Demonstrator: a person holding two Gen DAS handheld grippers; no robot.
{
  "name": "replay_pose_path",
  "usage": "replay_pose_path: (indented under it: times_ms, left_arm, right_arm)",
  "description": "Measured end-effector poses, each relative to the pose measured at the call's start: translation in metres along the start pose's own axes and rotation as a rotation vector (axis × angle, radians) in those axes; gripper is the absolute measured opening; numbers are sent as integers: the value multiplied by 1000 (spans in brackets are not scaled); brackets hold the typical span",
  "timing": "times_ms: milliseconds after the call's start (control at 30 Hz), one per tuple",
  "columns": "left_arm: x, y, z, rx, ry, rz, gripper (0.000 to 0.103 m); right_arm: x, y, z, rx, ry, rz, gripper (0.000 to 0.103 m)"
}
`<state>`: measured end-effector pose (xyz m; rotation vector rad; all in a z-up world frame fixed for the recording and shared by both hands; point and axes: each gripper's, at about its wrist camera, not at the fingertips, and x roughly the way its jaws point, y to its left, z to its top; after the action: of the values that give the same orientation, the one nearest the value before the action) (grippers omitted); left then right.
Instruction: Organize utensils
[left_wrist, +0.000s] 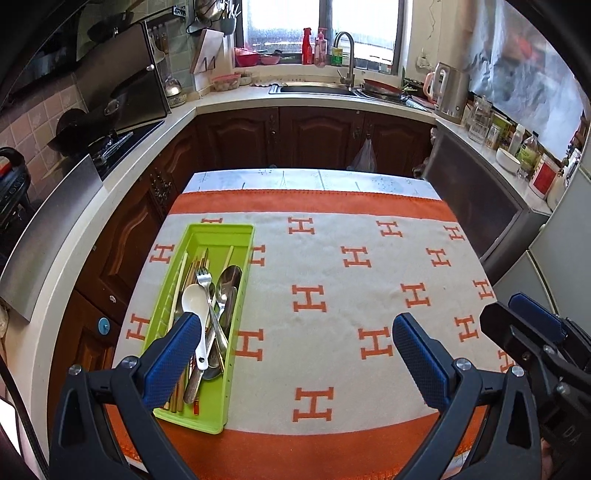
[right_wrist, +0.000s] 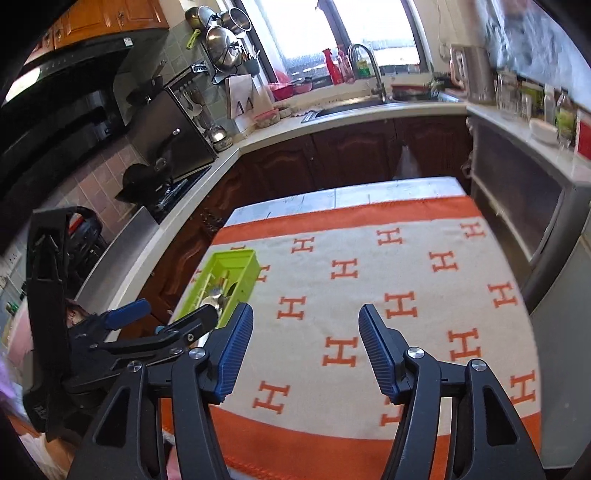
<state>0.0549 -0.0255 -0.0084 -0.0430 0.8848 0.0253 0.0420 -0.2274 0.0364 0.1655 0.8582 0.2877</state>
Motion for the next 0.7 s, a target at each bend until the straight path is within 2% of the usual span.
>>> replay_pose_path:
  times_ms: [233, 700]
  left_arm:
    - [-6, -1, -1, 11, -19, 47, 102]
    - [3, 2, -8, -8, 39, 28, 102]
  right_arm:
    - [-6, 16, -3, -54, -15, -42, 61]
    - [1, 14, -8, -41, 7, -54, 62]
